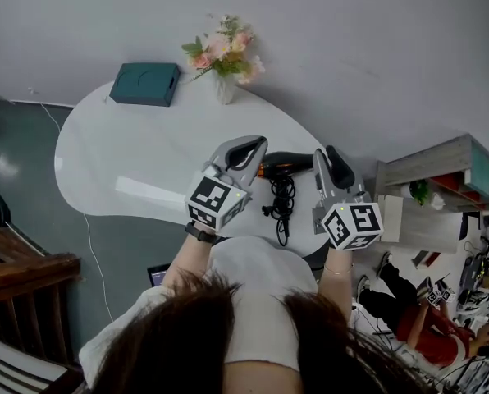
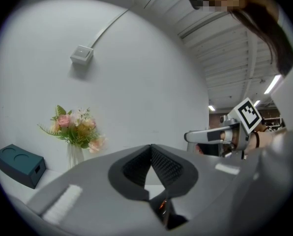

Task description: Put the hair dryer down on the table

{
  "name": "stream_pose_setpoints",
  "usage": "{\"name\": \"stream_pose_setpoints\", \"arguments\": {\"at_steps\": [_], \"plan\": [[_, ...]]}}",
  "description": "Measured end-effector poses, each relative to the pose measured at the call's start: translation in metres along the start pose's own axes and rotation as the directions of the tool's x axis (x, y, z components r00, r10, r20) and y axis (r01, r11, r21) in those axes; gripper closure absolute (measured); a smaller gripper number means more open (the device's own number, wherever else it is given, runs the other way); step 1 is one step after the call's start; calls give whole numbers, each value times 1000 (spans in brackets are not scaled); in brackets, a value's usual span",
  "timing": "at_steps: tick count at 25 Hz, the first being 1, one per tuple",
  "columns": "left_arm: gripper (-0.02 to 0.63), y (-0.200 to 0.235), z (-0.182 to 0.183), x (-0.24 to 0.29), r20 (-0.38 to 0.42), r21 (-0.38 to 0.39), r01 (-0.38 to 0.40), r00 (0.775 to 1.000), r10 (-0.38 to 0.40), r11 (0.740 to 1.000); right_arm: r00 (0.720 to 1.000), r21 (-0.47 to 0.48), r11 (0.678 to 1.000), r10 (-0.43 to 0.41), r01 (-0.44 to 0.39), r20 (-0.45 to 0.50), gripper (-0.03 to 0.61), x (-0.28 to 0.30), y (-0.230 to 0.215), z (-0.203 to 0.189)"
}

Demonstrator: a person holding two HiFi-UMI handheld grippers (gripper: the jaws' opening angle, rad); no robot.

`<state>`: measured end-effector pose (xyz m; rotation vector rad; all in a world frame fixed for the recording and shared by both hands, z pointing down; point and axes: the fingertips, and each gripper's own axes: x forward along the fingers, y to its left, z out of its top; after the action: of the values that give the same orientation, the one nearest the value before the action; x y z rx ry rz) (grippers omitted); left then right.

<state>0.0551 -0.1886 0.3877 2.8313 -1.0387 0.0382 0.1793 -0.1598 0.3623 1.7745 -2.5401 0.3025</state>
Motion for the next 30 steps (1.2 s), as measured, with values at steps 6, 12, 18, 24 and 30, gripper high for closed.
{"name": "stream_pose_setpoints", "arguments": {"at_steps": [6,12,18,24,30], "plan": [[555,1,5,2,8,5,10,1000,-10,1000,999,-25,999,-27,28,16,560,-3,-11,6],[555,3,4,3,-1,-1,20,1000,-20,1000,998,-42,997,-58,59,27,576,-7,-17,6],[555,4,2,6,-12,-6,27,1000,-27,1000,995,-98,990,-99,101,19,577,-10,-20,-2],[555,5,1,8,-18,-4,27,999,-27,1000,992,-77,989,-126,128,25,575,-14,-29,-6],[555,6,1,7,-16,-9,25,1000,-25,1000,989,-71,987,-142,144,31,577,-17,-34,-3]]}}
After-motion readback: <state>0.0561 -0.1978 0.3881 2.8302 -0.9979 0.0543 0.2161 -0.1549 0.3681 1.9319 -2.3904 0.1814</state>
